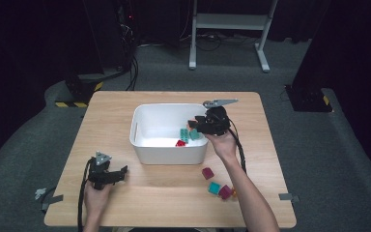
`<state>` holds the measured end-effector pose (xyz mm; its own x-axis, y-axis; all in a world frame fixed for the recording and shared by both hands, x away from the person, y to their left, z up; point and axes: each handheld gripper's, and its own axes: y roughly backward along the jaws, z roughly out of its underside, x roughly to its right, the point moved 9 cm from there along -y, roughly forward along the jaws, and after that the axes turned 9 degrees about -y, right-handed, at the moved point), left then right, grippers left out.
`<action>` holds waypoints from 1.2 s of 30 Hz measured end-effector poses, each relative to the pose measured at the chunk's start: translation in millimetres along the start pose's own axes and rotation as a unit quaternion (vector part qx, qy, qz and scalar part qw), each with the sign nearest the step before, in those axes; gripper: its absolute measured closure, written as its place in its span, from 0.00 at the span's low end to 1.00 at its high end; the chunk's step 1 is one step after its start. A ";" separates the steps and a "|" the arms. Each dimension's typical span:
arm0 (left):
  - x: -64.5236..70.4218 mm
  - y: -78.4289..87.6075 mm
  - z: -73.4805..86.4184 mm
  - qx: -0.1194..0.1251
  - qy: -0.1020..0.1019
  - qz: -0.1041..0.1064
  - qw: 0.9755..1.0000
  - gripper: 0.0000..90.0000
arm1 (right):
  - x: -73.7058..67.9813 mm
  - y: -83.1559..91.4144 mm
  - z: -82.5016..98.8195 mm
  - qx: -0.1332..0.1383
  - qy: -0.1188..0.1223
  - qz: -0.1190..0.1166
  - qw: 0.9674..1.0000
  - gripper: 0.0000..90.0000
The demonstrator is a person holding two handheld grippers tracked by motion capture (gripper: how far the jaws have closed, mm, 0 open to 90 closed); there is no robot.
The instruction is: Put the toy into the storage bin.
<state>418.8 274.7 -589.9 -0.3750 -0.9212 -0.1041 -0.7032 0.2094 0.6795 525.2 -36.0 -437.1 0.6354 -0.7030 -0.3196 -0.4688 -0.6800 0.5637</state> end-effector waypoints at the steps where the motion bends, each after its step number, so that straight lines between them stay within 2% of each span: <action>1: 0.0 0.0 0.0 0.000 0.000 0.000 1.000 0.16 | 0.5 -0.5 0.1 0.000 0.000 0.000 1.000 0.65; 3: 0.0 0.0 0.0 0.000 0.000 0.000 1.000 0.16 | 1.3 -2.3 0.9 -0.003 -0.002 -0.001 1.000 0.64; 8: -0.2 -0.2 -0.3 0.001 0.000 0.000 1.000 0.16 | 2.0 -7.4 3.4 -0.012 -0.005 -0.001 1.000 0.50; 14: -0.2 -0.2 -0.2 0.001 0.000 0.001 1.000 0.16 | 0.1 -6.0 2.2 0.000 0.002 0.002 1.000 0.41; 20: -0.2 -0.2 -0.2 0.001 0.000 0.000 1.000 0.16 | -6.2 12.5 2.5 0.017 0.019 0.006 1.000 0.41; 27: -0.2 -0.2 -0.2 0.001 0.000 0.001 1.000 0.16 | 0.3 36.6 14.7 0.034 0.008 0.013 0.999 0.42; 30: -0.2 -0.2 -0.2 0.001 0.000 0.000 1.000 0.16 | 1.0 46.0 21.1 0.037 0.013 0.021 0.999 0.42; 36: -0.2 -0.2 -0.2 0.001 0.000 0.000 1.000 0.16 | 0.2 64.5 33.6 0.052 0.013 0.023 0.998 0.43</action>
<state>419.2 274.8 -589.9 -0.3762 -0.9207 -0.1041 -0.7035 0.2107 0.6787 474.5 -87.0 -426.3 0.6272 -0.7290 -0.2742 -0.5586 -0.6664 0.4939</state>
